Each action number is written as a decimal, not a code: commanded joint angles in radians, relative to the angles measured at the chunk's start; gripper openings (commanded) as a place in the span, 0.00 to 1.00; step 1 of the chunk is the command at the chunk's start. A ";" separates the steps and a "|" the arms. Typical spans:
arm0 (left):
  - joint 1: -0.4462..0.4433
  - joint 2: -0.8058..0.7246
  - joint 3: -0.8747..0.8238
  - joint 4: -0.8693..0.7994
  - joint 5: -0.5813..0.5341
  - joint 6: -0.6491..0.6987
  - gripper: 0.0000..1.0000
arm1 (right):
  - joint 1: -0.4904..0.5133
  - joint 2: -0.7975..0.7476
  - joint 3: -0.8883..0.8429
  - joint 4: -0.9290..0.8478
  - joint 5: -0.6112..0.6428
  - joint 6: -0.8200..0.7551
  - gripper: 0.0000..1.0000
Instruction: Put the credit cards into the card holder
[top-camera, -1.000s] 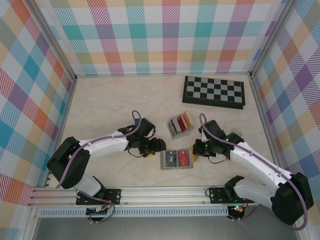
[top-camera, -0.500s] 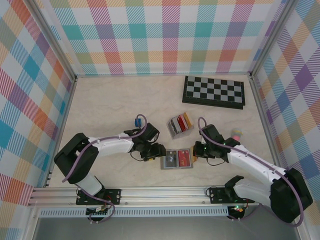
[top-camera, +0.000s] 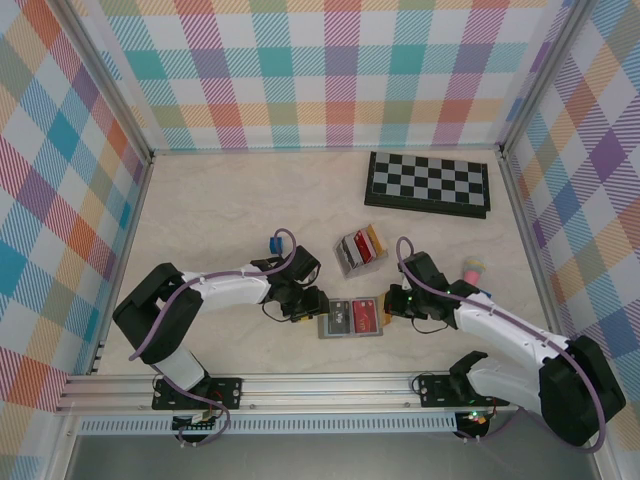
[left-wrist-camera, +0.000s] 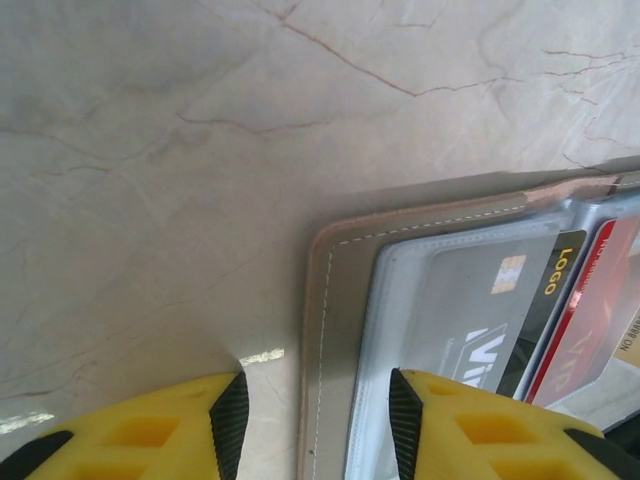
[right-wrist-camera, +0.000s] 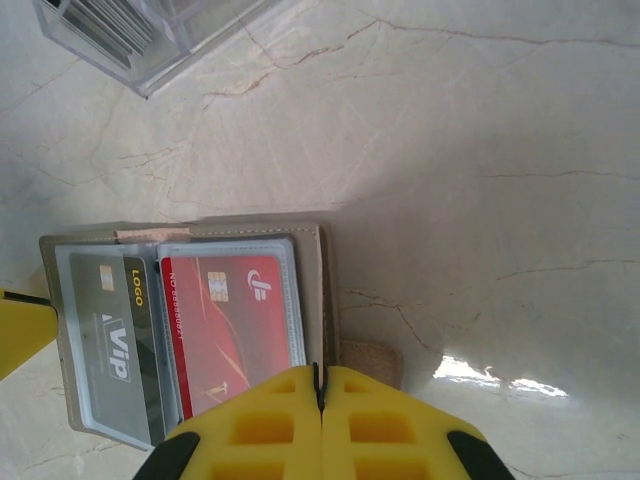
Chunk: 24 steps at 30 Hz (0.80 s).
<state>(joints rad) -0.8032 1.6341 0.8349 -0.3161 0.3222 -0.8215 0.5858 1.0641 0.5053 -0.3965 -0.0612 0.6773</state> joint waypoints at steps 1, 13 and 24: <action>-0.039 0.051 0.009 0.083 0.032 -0.001 0.43 | 0.006 -0.045 0.023 -0.059 0.058 0.011 0.04; -0.042 0.040 0.007 0.104 0.045 0.003 0.40 | 0.006 -0.032 -0.004 0.040 -0.028 -0.009 0.04; -0.044 0.049 0.007 0.117 0.052 0.004 0.37 | 0.007 0.024 -0.032 0.084 -0.046 -0.010 0.04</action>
<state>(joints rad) -0.8169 1.6432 0.8349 -0.2813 0.3279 -0.8211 0.5854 1.0767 0.4900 -0.3569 -0.0776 0.6724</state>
